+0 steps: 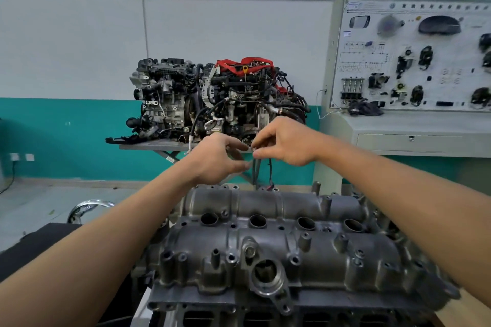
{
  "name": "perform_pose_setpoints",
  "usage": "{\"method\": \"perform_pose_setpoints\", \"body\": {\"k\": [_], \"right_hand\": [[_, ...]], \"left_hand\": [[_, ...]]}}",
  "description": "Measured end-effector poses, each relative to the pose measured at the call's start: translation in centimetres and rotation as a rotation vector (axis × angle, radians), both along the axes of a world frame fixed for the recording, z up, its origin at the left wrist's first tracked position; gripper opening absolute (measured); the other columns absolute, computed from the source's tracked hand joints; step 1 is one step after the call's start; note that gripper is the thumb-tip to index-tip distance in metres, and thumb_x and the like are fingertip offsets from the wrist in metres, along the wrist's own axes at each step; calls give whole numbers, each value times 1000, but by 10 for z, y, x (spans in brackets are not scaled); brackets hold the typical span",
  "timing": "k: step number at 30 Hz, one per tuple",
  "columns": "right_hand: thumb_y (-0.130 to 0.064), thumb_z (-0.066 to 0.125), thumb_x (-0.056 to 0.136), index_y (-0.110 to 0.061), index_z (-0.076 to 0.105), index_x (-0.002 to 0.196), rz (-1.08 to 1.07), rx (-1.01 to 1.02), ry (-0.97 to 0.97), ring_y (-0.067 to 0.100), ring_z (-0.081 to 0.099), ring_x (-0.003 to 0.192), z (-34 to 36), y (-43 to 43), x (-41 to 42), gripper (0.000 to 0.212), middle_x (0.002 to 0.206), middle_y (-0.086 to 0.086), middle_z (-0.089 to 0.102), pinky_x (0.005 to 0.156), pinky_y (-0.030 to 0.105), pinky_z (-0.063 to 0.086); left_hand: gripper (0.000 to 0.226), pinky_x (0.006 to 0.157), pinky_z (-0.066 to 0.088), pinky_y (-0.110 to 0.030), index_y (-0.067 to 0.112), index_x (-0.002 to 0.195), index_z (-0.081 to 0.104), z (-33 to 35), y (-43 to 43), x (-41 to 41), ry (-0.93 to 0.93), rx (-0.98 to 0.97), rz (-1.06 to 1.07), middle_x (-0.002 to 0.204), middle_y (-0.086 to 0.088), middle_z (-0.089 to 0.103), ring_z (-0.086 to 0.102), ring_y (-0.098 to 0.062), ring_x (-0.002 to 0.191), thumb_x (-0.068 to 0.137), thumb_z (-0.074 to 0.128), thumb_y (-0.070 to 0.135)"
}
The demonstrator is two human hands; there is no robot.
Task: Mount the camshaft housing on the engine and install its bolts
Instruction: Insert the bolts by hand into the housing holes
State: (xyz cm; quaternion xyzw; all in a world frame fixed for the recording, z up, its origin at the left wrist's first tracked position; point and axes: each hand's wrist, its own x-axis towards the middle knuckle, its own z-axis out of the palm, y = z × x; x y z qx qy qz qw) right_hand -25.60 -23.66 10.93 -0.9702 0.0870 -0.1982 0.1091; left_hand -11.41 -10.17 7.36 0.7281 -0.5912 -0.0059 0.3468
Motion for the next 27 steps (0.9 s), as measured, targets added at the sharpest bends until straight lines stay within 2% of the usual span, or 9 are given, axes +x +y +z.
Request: {"method": "perform_pose_setpoints", "body": {"k": [2, 4, 5, 8, 10, 13, 17, 22, 27], "right_hand": [[-20, 74, 88, -13, 78, 99, 10, 64, -46, -6, 56, 55, -6, -4, -1, 13, 61, -22, 66, 56, 9, 40], [-20, 75, 87, -13, 79, 96, 6, 91, -75, -6, 52, 50, -7, -8, -3, 12, 56, -26, 63, 53, 9, 39], [-20, 76, 86, -14, 79, 95, 6, 94, -84, -6, 53, 50, -6, -9, -3, 11, 56, -26, 63, 52, 8, 40], [-21, 80, 82, -15, 80, 94, -9, 110, -124, -7, 56, 53, -5, -15, -7, 14, 58, -26, 65, 53, 7, 41], [-21, 81, 81, -15, 80, 91, -41, 102, -139, -7, 55, 51, -5, -21, -11, 12, 56, -25, 65, 52, 8, 40], [-21, 81, 81, -15, 79, 84, -86, 47, -80, -6, 55, 49, -9, -29, -17, 7, 54, -20, 63, 51, 8, 40], [-22, 79, 82, -16, 79, 84, -105, -49, 9, -7, 55, 54, -18, -28, -17, 7, 62, -17, 64, 54, 8, 40], [-23, 79, 83, -17, 80, 86, -111, -91, 17, -8, 57, 58, -17, -25, -14, 7, 66, -18, 63, 56, 4, 41], [-24, 78, 83, -19, 80, 86, -127, -96, 41, -1, 57, 59, -16, -29, -17, 6, 66, -17, 64, 57, 10, 39]], "left_hand": [[29, 82, 55, -23, 19, 111, 72, 2, -8, -6, 14, 18, -100, 97, 2, 77, 72, -15, 91, 83, 79, 16], [27, 86, 56, -37, 19, 107, 73, 2, -15, -9, 18, 3, -137, 95, -3, 78, 73, -22, 94, 82, 80, 11], [29, 86, 57, -36, 20, 107, 73, 1, -17, -9, 24, -14, -146, 94, -3, 79, 74, -21, 93, 82, 80, 10], [42, 79, 51, -9, 23, 119, 70, -1, -21, -6, 20, -65, -164, 100, 9, 76, 71, -3, 90, 81, 80, 9], [46, 74, 45, 1, 22, 125, 68, -2, -20, 0, -1, -71, -120, 106, 8, 73, 69, -2, 92, 82, 80, 11], [29, 58, 46, -4, 23, 109, 71, -10, -17, 10, 0, -30, -40, 87, 7, 73, 66, 7, 67, 83, 79, 12], [23, 52, 43, -5, 28, 84, 62, -16, -15, 14, 2, 4, 10, 75, 8, 71, 64, 9, 58, 81, 81, 15], [24, 47, 42, -5, 26, 82, 60, -17, -11, 15, 3, -6, 21, 70, 9, 70, 63, 10, 54, 81, 81, 15], [24, 49, 43, -6, 27, 81, 61, -20, -10, 16, -23, -14, 44, 72, 8, 70, 66, 5, 58, 80, 82, 16]]}}
